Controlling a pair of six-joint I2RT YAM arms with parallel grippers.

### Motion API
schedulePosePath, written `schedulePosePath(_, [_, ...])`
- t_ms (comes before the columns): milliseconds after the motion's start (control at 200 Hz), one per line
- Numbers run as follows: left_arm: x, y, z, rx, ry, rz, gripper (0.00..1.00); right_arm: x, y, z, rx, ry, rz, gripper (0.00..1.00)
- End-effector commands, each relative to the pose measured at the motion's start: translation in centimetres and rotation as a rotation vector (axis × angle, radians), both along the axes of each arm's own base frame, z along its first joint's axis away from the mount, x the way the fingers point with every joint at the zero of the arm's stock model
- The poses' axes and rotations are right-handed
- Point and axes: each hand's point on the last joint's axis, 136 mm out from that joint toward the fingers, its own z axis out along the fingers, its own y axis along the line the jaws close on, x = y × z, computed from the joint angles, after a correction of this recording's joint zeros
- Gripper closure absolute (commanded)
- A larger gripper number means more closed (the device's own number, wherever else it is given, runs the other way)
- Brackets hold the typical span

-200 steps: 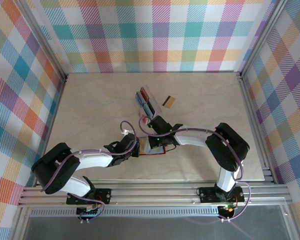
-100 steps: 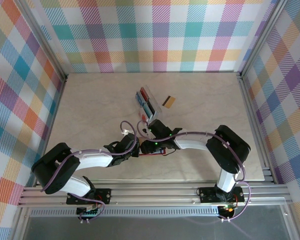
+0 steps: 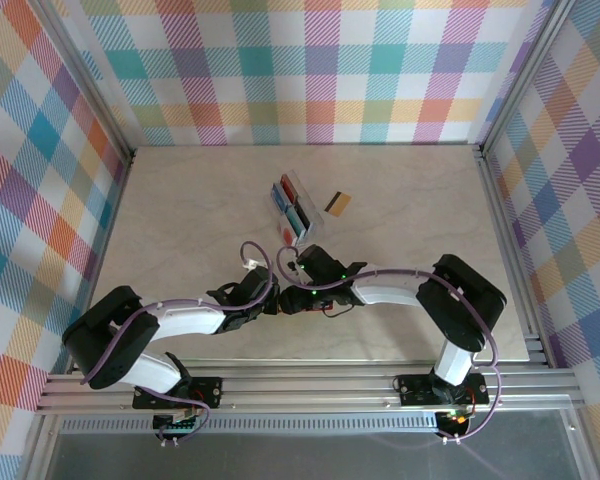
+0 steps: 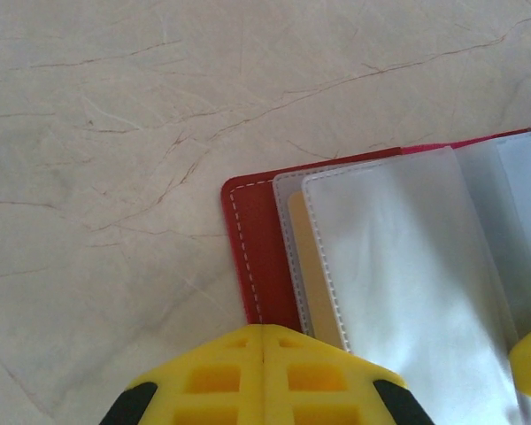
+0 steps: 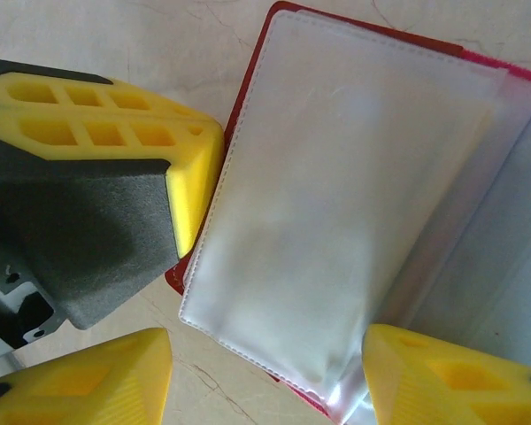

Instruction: Put the credit cards into the card holder

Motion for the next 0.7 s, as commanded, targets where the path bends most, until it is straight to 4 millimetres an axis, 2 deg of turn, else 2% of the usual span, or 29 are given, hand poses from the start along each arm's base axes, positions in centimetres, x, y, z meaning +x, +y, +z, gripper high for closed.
schedulePosePath(0, [-1.2, 0.3, 0.0, 0.0, 0.029, -0.018, 0.99, 1.0, 1.0, 0.6, -0.009, -0.026, -0.006, 0.42])
schedulePosePath(115, [-0.8, 1.1, 1.3, -0.023, 0.004, 0.026, 0.96, 1.1, 1.6, 1.8, 0.025, -0.039, 0.01, 0.42])
schedulePosePath(390, [-0.9, 0.8, 3.8, -0.153, -0.017, 0.027, 0.92, 1.7, 1.5, 4.0, 0.045, -0.07, 0.021, 0.42])
schedulePosePath(500, [-0.7, 1.2, 4.5, -0.183, -0.028, 0.043, 0.9, 3.7, 0.5, 6.0, 0.06, -0.1, -0.019, 0.38])
schedulePosePath(610, [-0.1, 1.0, 5.2, -0.232, -0.034, 0.036, 0.87, 6.8, -1.1, 8.3, 0.043, -0.166, -0.091, 0.28])
schedulePosePath(695, [0.9, 0.8, 5.8, -0.282, -0.028, 0.034, 0.85, 9.5, -2.2, 9.8, 0.041, -0.196, -0.141, 0.25])
